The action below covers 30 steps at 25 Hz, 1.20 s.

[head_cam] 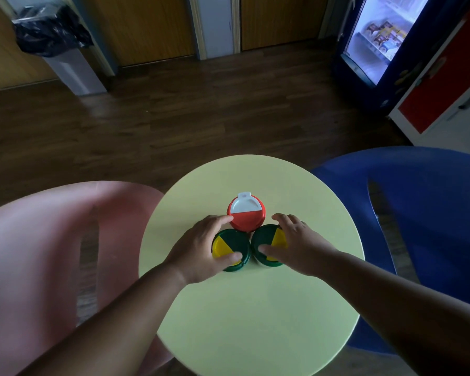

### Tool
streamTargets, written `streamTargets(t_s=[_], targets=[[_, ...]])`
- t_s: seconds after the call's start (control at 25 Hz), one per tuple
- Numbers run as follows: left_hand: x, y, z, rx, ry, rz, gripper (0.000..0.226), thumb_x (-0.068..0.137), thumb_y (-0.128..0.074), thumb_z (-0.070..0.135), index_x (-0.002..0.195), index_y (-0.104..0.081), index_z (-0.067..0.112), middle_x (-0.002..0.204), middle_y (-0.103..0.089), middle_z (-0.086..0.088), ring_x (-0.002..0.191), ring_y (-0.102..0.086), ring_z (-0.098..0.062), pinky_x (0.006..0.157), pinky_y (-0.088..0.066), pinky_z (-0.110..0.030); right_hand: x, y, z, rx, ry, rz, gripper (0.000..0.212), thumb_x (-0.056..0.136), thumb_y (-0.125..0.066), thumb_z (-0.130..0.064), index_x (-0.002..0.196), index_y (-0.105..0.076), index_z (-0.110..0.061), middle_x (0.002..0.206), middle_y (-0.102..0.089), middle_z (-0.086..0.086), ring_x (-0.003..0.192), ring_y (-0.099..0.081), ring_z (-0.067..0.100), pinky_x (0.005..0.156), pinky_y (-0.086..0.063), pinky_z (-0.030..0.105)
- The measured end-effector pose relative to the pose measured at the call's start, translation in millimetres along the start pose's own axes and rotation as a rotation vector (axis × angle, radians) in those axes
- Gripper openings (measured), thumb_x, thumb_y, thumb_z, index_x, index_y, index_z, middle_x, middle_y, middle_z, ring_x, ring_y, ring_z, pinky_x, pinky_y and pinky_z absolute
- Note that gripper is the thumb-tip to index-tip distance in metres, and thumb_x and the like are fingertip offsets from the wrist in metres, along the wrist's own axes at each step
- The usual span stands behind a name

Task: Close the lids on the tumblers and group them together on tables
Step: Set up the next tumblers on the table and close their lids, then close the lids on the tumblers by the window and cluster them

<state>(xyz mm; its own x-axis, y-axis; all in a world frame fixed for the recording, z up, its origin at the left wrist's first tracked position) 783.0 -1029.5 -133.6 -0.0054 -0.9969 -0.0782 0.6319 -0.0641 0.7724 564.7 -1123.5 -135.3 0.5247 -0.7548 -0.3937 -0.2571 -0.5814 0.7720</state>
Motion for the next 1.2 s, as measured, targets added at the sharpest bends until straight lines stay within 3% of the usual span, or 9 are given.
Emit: streamTargets(t_s=[0.16,0.28,0.4,0.52,0.68,0.88,1.04,1.2], targets=[[11,13,-3,0.016,0.019,0.077,0.051,0.079,-0.051,0.062,0.118,-0.063,0.031,0.114,-0.062,0.017,0.102,-0.056,0.002,0.084,-0.048,-0.022,6,17,-10,-0.040,0.005,0.100,0.058,0.091,-0.053,-0.055,0.141,-0.042,-0.028,0.137,-0.050,-0.003,0.126,-0.046,0.017,0.088,-0.044,0.031],[20,27,-3,0.022,0.006,0.103,0.031,0.080,-0.064,0.049,0.103,-0.068,0.028,0.095,-0.067,0.015,0.085,-0.062,-0.005,0.073,-0.053,-0.028,5,34,-23,-0.087,0.026,0.179,0.042,0.092,-0.057,-0.045,0.128,-0.054,-0.025,0.124,-0.057,-0.004,0.116,-0.051,0.017,0.081,-0.044,0.028],[27,43,-1,0.033,-0.008,0.069,0.023,0.083,-0.068,0.041,0.101,-0.069,0.026,0.089,-0.066,0.013,0.080,-0.063,-0.008,0.070,-0.053,-0.027,-1,45,-36,-0.091,0.032,0.272,0.030,0.092,-0.058,-0.039,0.117,-0.060,-0.022,0.112,-0.060,-0.004,0.104,-0.054,0.018,0.077,-0.048,0.032],[26,56,-3,0.100,-0.050,0.038,0.020,0.086,-0.069,0.037,0.101,-0.070,0.025,0.089,-0.065,0.013,0.076,-0.062,-0.010,0.069,-0.053,-0.029,-7,49,-47,-0.090,0.036,0.318,0.026,0.091,-0.058,-0.036,0.111,-0.062,-0.020,0.104,-0.061,-0.003,0.088,-0.052,0.015,0.067,-0.042,0.029],[5,65,-12,0.160,-0.004,0.058,0.019,0.087,-0.070,0.037,0.101,-0.068,0.024,0.086,-0.061,0.013,0.073,-0.060,-0.013,0.063,-0.045,-0.026,-13,40,-71,-0.083,0.137,0.348,0.017,0.088,-0.060,-0.030,0.100,-0.066,-0.019,0.097,-0.064,0.000,0.087,-0.057,0.021,0.070,-0.048,0.033],[-63,82,-25,0.271,0.189,0.152,0.023,0.088,-0.066,0.042,0.105,-0.069,0.027,0.091,-0.066,0.009,0.079,-0.063,-0.015,0.070,-0.048,-0.026,-10,19,-123,-0.190,0.348,0.203,0.009,0.087,-0.056,-0.031,0.090,-0.063,-0.025,0.088,-0.058,-0.007,0.085,-0.057,0.021,0.068,-0.046,0.031],[-163,93,-48,0.347,0.415,0.206,0.024,0.089,-0.059,0.047,0.104,-0.068,0.030,0.100,-0.069,0.012,0.096,-0.065,-0.014,0.089,-0.048,-0.029,-16,-19,-187,-0.302,0.570,0.108,0.012,0.087,-0.057,-0.034,0.092,-0.064,-0.025,0.089,-0.059,-0.009,0.085,-0.058,0.019,0.072,-0.043,0.028],[-293,109,-88,0.306,0.666,0.284,0.022,0.089,-0.058,0.049,0.099,-0.066,0.032,0.101,-0.063,0.016,0.085,-0.061,-0.009,0.076,-0.050,-0.027,-35,-94,-289,-0.309,0.772,-0.060,0.011,0.085,-0.059,-0.033,0.092,-0.063,-0.025,0.089,-0.060,-0.008,0.085,-0.060,0.018,0.073,-0.047,0.029]])
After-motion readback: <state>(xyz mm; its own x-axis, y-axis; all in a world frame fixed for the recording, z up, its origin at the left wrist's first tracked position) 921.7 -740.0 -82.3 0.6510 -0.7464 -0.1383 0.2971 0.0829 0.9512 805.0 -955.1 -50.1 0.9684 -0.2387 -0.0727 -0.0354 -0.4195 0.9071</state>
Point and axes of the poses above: each hand's wrist, its own x-axis towards the middle knuckle, its own y-axis out of the back of the hand, z = x × y, the point moved 3 cm from there along x, towards the middle knuckle
